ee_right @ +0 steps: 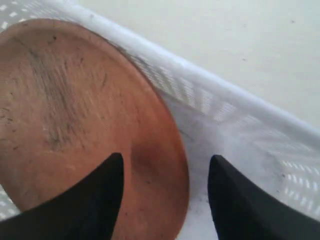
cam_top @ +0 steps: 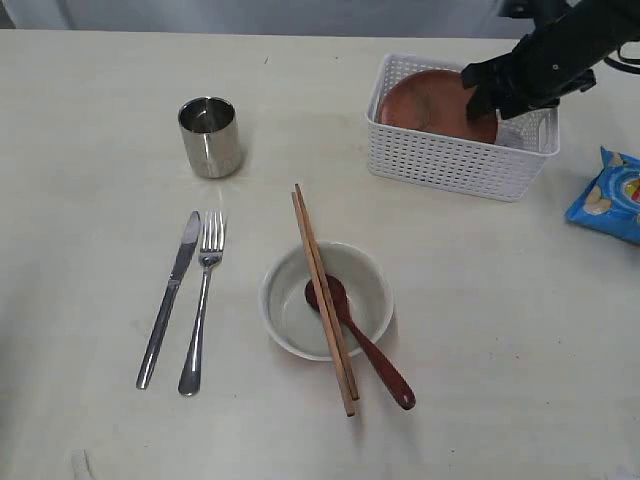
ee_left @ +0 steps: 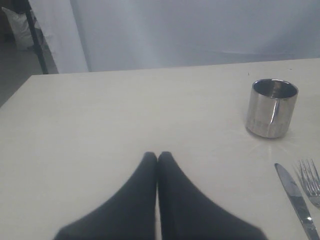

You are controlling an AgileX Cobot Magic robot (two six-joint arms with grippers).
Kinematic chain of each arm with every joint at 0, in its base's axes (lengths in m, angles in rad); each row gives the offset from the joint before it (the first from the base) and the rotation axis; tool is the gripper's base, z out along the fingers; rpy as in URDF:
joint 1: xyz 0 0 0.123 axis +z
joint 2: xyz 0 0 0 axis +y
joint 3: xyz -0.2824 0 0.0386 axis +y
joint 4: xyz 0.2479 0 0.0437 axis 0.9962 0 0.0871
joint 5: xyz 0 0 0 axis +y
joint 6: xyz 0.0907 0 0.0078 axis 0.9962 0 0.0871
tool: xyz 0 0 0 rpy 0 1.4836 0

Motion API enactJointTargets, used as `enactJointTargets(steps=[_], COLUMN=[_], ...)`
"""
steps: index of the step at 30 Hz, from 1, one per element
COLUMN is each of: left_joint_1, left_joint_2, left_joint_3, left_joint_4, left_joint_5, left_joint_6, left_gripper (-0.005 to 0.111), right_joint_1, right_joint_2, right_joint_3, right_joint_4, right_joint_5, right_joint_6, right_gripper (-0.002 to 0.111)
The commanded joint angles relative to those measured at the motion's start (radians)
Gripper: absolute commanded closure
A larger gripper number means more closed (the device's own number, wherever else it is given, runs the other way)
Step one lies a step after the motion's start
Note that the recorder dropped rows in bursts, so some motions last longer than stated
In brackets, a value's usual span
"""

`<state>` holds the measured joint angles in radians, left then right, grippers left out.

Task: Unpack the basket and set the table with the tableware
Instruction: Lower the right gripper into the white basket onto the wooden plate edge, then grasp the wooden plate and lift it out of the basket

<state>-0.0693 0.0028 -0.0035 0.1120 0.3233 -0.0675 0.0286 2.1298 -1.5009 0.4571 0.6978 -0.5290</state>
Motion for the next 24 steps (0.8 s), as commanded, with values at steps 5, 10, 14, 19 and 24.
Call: enactJointTargets(steps=[5,10,14,19,24], left_joint_1=[0.002,0.002,0.002,0.002,0.002], left_joint_2=[-0.003,-0.003,-0.003,-0.003,-0.003], left_joint_3=[0.003,0.003,0.003,0.003,0.003], left_joint_4=[-0.011,-0.011,-0.011,-0.011,-0.011], left_joint_5=[-0.001,-0.001,-0.001,-0.001,-0.001], left_joint_6=[0.000,0.000,0.000,0.000,0.000], left_gripper=[0.107,0.107,0.107,0.107,0.107], right_joint_1=[-0.006,-0.002,-0.002,0.000,0.000], right_joint_2=[0.050,0.050,0.050,0.050,0.036], right_joint_3=[-0.045,-0.045,-0.045,-0.045,-0.046], right_joint_4=[0.072,0.072,0.072,0.069,0.064], right_joint_5=[-0.004,0.010,0.023,0.023,0.017], right_joint_6=[-0.066,-0.087,-0.104,-0.130,-0.130], right_gripper=[0.059,0.061,0.085,0.109,0.109])
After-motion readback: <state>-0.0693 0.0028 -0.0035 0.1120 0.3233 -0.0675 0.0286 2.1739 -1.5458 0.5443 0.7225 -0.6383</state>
